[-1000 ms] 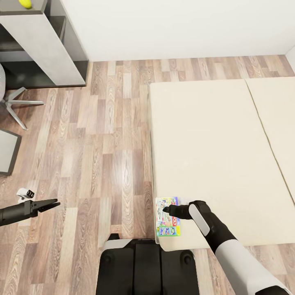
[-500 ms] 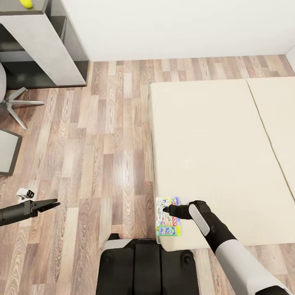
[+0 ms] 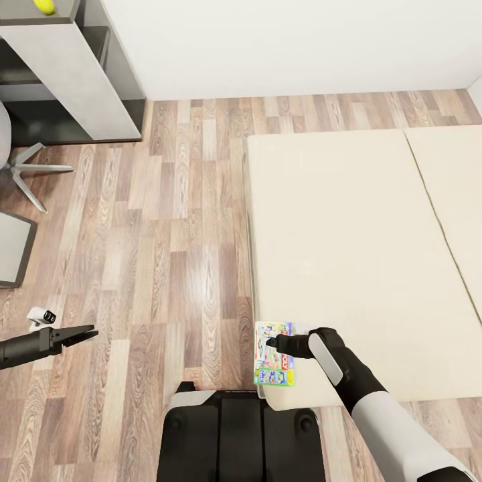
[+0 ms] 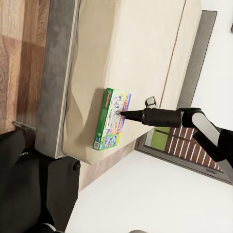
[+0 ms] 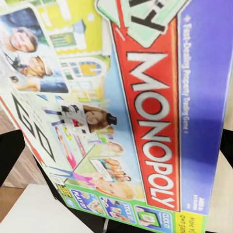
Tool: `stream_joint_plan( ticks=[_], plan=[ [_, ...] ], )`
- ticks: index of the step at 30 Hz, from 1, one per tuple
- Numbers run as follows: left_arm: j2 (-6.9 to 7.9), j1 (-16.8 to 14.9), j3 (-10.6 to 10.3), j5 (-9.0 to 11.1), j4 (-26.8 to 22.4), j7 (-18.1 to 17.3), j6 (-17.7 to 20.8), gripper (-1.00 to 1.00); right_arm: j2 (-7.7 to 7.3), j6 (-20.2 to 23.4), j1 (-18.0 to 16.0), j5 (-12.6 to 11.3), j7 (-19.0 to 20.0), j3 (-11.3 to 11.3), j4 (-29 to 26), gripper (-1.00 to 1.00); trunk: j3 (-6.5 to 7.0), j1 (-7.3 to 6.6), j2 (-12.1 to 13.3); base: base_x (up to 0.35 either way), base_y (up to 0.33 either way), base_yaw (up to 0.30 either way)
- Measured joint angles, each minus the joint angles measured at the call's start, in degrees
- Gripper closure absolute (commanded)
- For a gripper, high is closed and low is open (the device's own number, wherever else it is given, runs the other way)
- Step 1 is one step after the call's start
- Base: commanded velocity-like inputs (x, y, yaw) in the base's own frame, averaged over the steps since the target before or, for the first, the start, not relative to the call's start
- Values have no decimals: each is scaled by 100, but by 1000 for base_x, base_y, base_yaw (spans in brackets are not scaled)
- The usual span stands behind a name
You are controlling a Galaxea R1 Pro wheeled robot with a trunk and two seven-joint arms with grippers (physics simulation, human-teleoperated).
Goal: Put all the toys in the child's room - the three board games (two on the bed and one on the table), the two jigsaw puzzles on the table, and the tennis ball on the table - inside the toy box on the table in the child's room.
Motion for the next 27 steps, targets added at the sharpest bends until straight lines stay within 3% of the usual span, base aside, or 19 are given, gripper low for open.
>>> stream_joint_plan(
  ticks=[27],
  plan=[
    [0,0,0,0,0,0,0,-100,-8,-8,0,3,15,-5,0,-100,0,0,0,0,0,0]
  ],
)
